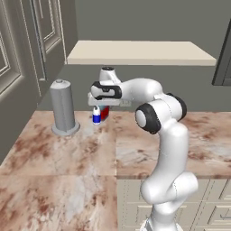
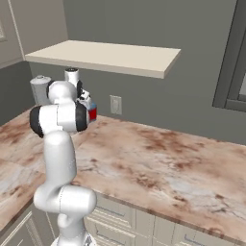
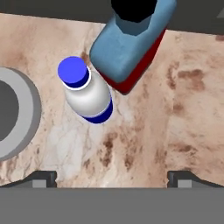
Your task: Place the drinks on the dining counter in a tight cluster.
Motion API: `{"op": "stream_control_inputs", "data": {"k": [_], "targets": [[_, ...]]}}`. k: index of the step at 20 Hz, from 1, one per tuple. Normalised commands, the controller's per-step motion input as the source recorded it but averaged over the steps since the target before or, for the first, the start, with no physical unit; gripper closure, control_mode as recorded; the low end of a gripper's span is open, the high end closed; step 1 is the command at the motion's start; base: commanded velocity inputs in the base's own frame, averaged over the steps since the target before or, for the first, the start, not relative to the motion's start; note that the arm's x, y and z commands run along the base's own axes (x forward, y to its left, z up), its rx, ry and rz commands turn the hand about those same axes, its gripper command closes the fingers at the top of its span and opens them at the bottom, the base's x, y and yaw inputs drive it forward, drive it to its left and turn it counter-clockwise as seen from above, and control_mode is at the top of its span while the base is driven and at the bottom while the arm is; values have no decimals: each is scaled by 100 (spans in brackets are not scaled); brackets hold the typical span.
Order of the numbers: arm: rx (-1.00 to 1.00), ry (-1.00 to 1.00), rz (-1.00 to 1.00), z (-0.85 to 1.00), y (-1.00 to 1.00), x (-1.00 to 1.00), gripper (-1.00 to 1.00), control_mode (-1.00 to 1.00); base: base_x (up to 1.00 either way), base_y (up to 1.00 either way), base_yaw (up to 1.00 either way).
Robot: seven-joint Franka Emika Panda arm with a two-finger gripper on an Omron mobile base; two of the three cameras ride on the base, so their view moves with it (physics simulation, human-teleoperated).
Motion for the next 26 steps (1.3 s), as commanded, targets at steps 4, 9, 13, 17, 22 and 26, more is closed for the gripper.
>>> {"op": "stream_control_inputs", "data": {"k": [4,9,13,17,22,26], "targets": [[0,0,-9,-14,13,15,-100,-100,0,0,0],[0,0,-6,0,14,9,-100,-100,0,0,0],[0,0,-5,-3,11,19,-100,-100,0,0,0],[0,0,-6,-8,10,34,-100,-100,0,0,0],[0,0,-5,-3,9,35,-100,-100,0,0,0],[0,0,-4,0,5,22,-100,-100,0,0,0]]}}
